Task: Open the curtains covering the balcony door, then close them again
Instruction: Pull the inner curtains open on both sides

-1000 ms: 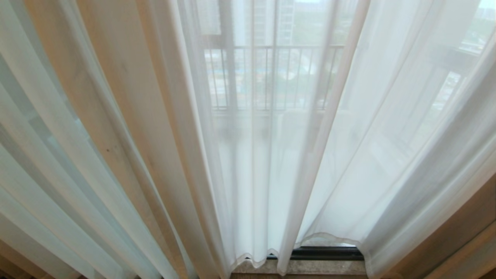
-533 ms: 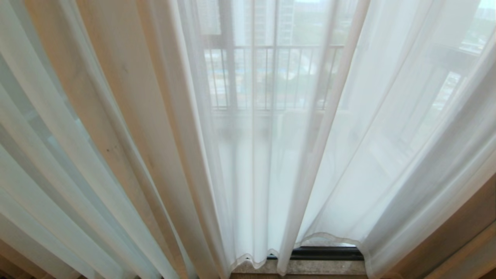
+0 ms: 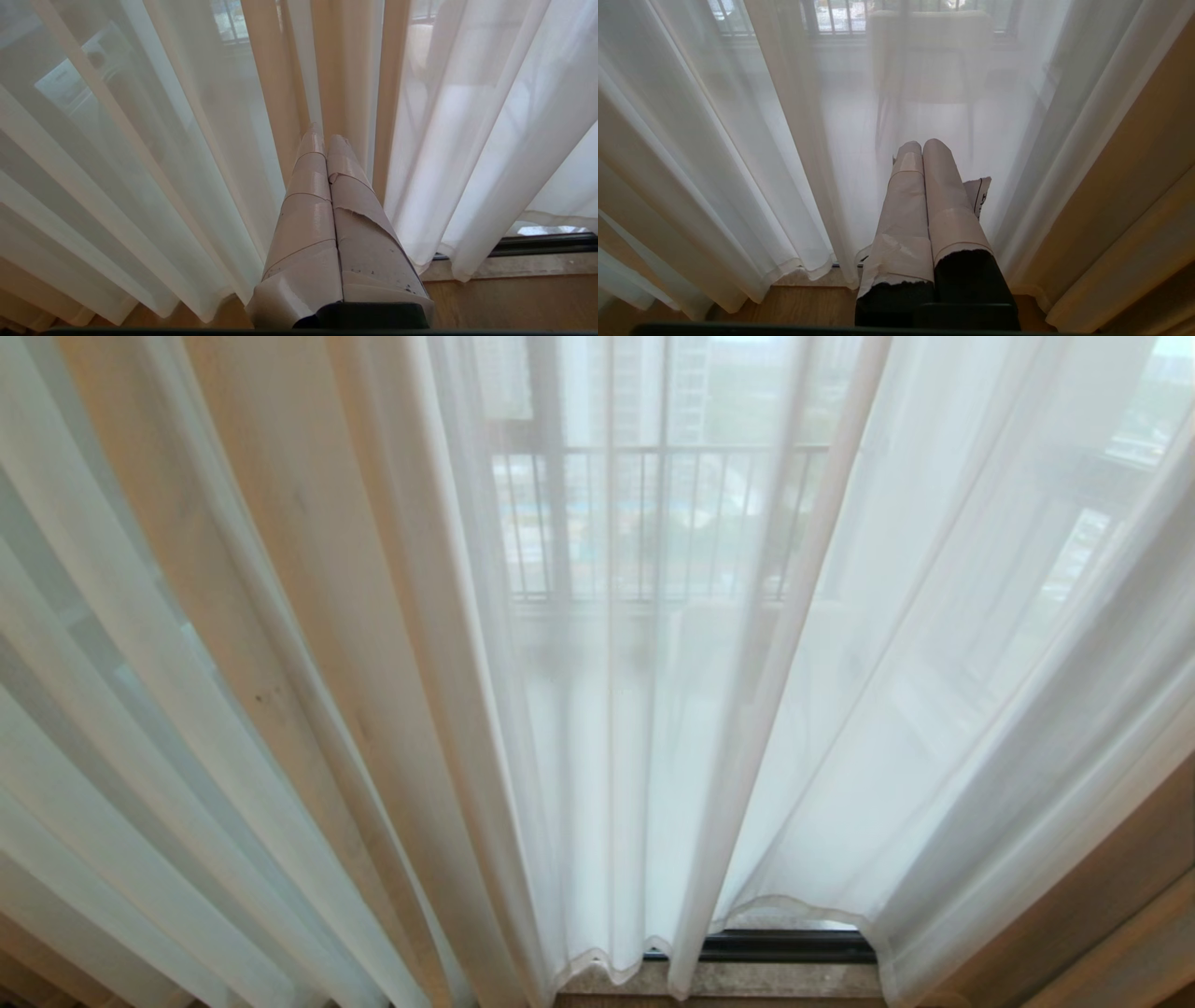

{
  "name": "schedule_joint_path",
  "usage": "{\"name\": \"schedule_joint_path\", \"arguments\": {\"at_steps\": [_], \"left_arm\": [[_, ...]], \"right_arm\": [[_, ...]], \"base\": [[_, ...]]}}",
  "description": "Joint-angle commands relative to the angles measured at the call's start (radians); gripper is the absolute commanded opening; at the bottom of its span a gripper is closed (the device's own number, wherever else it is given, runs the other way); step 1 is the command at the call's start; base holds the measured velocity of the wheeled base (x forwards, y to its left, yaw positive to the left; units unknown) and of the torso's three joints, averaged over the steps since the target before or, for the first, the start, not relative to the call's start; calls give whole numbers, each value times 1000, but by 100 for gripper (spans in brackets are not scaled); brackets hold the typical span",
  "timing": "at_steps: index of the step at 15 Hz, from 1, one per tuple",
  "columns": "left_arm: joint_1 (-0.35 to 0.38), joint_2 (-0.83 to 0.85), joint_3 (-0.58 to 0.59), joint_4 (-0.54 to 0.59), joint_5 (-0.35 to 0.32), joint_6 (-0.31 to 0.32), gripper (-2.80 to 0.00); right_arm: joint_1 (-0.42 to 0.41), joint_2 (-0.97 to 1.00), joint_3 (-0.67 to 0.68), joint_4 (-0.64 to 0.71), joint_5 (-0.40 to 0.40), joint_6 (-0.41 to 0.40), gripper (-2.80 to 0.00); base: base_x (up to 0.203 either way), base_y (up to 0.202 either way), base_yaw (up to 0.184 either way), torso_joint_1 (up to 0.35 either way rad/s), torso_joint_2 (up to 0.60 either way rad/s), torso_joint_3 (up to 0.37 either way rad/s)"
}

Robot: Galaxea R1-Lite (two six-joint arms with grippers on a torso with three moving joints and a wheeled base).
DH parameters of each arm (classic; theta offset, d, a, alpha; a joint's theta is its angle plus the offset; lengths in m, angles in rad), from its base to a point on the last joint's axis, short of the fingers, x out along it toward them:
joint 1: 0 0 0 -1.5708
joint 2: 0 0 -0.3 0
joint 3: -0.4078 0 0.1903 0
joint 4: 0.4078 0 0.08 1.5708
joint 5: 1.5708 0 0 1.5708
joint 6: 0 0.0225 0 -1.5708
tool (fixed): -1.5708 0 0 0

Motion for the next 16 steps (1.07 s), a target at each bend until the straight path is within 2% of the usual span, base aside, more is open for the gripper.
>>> {"name": "schedule_joint_path", "arguments": {"at_steps": [1, 16], "left_arm": [[0, 0, 0, 0, -1, 2, -280], [0, 0, 0, -2, -6, 28, -280]], "right_arm": [[0, 0, 0, 0, 0, 0, -280], [0, 0, 0, 0, 0, 0, -280]], "base": [[0, 0, 0, 0, 0, 0], [0, 0, 0, 0, 0, 0]]}}
